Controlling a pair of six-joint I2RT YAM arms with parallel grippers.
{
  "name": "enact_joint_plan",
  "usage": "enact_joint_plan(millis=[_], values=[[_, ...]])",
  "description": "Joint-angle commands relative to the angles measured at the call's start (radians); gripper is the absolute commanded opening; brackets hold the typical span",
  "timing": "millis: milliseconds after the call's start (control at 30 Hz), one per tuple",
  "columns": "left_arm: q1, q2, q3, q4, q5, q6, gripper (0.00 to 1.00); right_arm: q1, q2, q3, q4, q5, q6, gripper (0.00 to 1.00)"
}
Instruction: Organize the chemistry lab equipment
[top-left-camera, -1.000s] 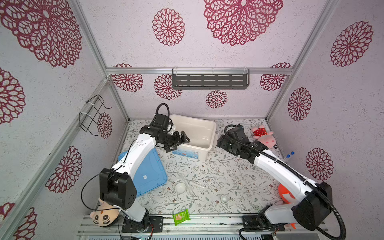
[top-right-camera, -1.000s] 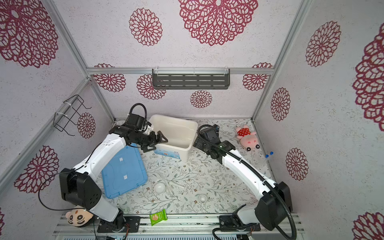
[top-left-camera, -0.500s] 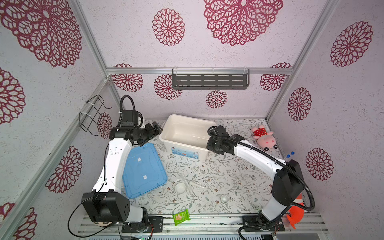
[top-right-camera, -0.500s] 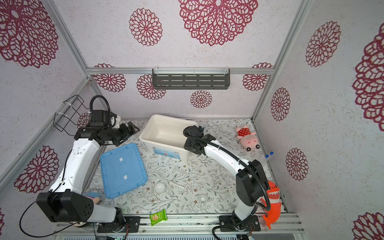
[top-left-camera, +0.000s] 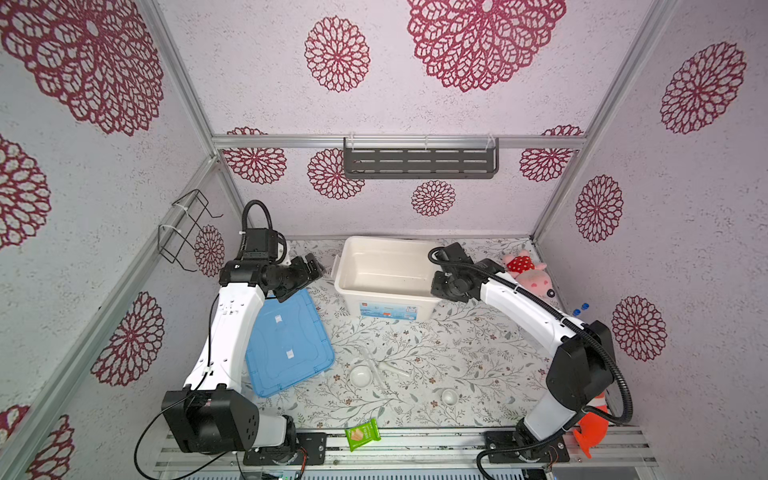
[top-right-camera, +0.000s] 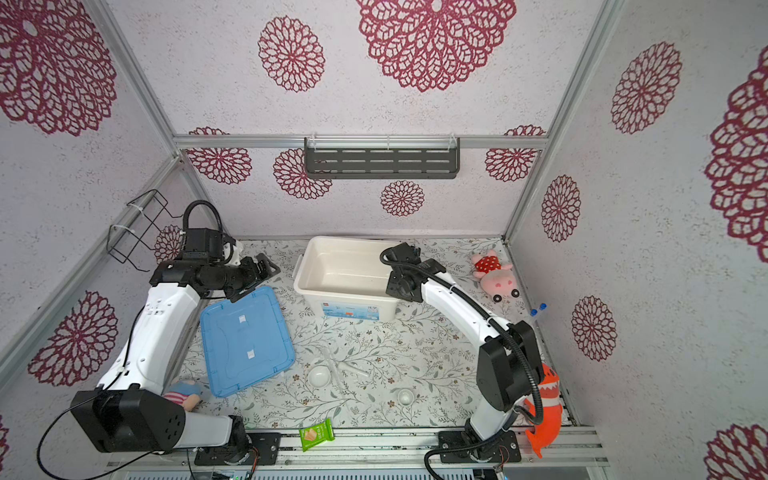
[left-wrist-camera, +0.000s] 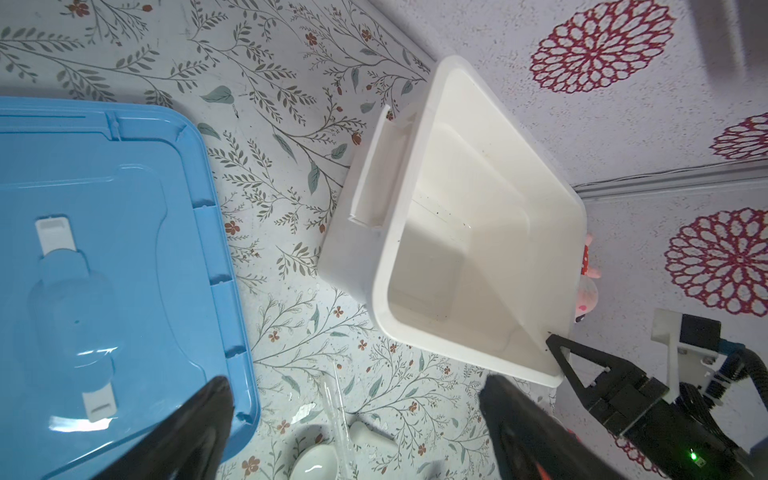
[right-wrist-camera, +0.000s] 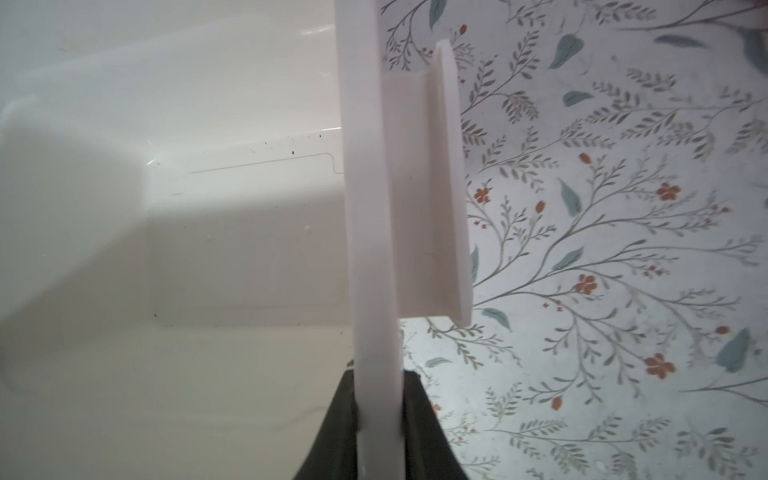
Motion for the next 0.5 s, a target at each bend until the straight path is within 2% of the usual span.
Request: enact_joint_plan(millis=[0,100,200,300,467], values=[[0.005,-0.001,-0.017,0.035,0.026,-0.011,0.98,-0.053,-0.032,0.042,-0.121,0.097,-0.134,0.17],[0.003,0.01,0.004,0.015,0.042,-0.013,0.98,-0.071,-0.043,0.041,-0.133,0.121,-0.172,0.18],[0.003,-0.001,-0.009,0.032,0.05,-0.019,0.98,-0.093,-0.072,0.017,-0.089,0.079,-0.246,0.17],[0.003,-0.005,-0.023,0.049,0.052,-0.013,0.98,-0.107,-0.1,-0.028,-0.019,-0.002,-0.383,0.1],[0.004,-0.007,-0.014,0.031,0.046,0.0,0.98,-0.118,-0.053,0.009,-0.06,-0.026,-0.48,0.1]])
